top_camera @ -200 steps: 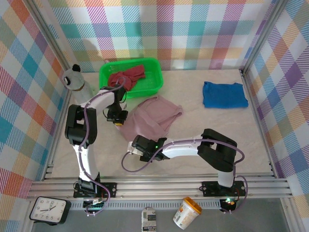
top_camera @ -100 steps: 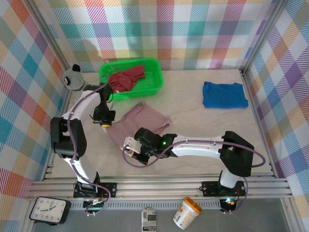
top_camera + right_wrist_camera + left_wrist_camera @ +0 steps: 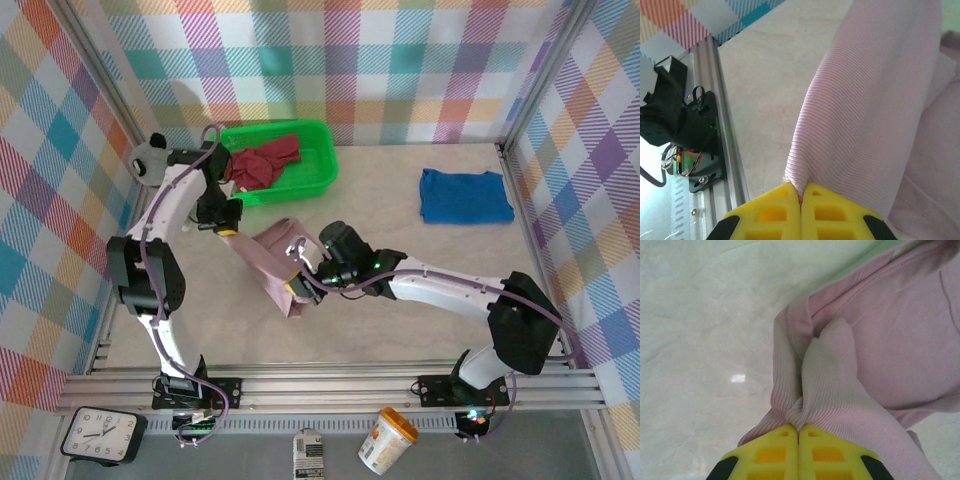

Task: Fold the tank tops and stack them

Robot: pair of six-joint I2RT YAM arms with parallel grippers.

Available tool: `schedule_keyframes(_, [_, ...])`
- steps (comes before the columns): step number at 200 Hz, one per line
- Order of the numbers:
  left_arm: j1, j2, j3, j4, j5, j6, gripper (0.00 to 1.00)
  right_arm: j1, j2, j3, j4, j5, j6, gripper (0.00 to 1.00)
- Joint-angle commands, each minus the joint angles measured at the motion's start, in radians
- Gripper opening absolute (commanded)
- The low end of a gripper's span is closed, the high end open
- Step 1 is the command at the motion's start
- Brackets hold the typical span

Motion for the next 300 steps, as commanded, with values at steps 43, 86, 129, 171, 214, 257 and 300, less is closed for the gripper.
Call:
schedule_keyframes(43, [-0.042, 0.220, 0.274, -0.064, 0.048, -0.025, 0.01, -0.097, -0.013, -0.060, 0.071, -0.152, 0.104, 0.00])
schedule_keyframes(86, [-0.025, 0.173, 0.249, -0.115, -0.055, 0.002, 0.01, -0.019, 0.032, 0.006, 0.071, -0.170, 0.109, 0.00])
schedule_keyframes(129, [0.069, 0.000, 0.003, -0.068, -0.111, 0.009, 0.01, 0.095, 0.105, 0.059, 0.086, -0.175, 0.125, 0.00])
schedule_keyframes(171, [0.092, -0.024, -0.011, -0.071, -0.073, 0.009, 0.01, 0.129, 0.117, 0.095, 0.085, -0.173, 0.136, 0.00])
schedule_keyframes(214, [0.062, 0.060, 0.078, -0.065, -0.017, -0.011, 0.01, 0.083, 0.073, 0.028, 0.090, -0.113, 0.191, 0.00])
schedule_keyframes(257, [0.013, 0.169, 0.202, -0.076, 0.003, -0.029, 0.01, -0.010, 0.038, -0.041, 0.113, -0.113, 0.249, 0.00])
schedule_keyframes(300, [-0.023, 0.286, 0.355, -0.088, 0.038, -0.054, 0.01, -0.096, 0.004, -0.104, 0.126, -0.117, 0.282, 0.00])
